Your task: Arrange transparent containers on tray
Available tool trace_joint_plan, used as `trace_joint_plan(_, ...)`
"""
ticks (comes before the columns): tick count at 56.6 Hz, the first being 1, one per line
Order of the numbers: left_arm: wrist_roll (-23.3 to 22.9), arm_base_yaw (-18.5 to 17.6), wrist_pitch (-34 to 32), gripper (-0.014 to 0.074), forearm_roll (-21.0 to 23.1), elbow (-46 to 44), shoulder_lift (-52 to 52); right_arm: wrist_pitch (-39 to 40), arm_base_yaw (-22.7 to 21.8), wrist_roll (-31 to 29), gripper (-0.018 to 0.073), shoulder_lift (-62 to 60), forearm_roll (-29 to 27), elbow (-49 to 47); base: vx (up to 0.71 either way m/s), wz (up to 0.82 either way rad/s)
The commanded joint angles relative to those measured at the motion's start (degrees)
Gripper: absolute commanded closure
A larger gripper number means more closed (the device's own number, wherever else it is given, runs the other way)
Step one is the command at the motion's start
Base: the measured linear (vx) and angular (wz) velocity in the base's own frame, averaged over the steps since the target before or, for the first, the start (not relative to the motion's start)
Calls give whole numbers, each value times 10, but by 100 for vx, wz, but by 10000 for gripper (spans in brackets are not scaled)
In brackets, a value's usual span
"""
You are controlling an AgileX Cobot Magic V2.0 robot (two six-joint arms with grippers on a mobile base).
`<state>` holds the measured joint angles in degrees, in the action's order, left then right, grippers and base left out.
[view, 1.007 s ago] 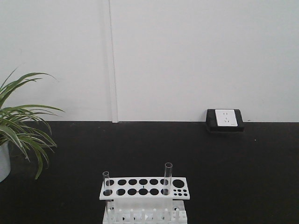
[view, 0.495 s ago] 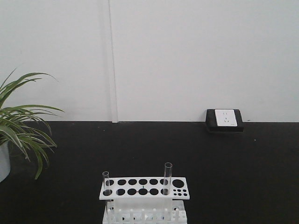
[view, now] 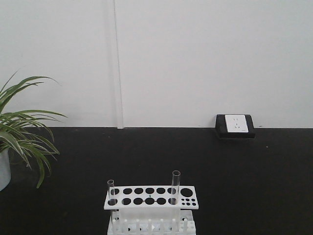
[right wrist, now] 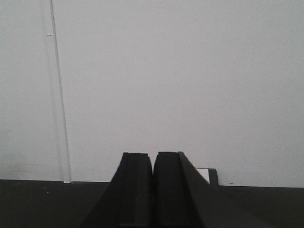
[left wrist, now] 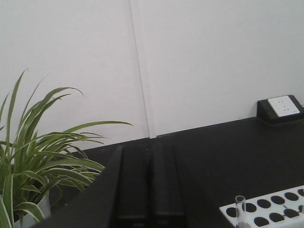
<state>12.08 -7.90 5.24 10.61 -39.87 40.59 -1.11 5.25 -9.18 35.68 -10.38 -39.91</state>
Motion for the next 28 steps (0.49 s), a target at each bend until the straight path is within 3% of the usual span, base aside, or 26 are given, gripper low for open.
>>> trace_joint_plan(1,-5,0,-37,364,5,-22,1,47,0,-5,326,3,0,-18,0,0)
trace_joint_plan(11,-5,0,-31,132,5,-22,1,47,0,-5,42,3,0,-18,0,0)
trace_joint_plan(19,-5,0,-32,24,4,-22,1,47,0,-5,-144,3,0,-18,0,0)
trace_joint_plan(28,-5,0,-48,7,6,-22,1,56,0,0,-167,3,-2,-18,0,0)
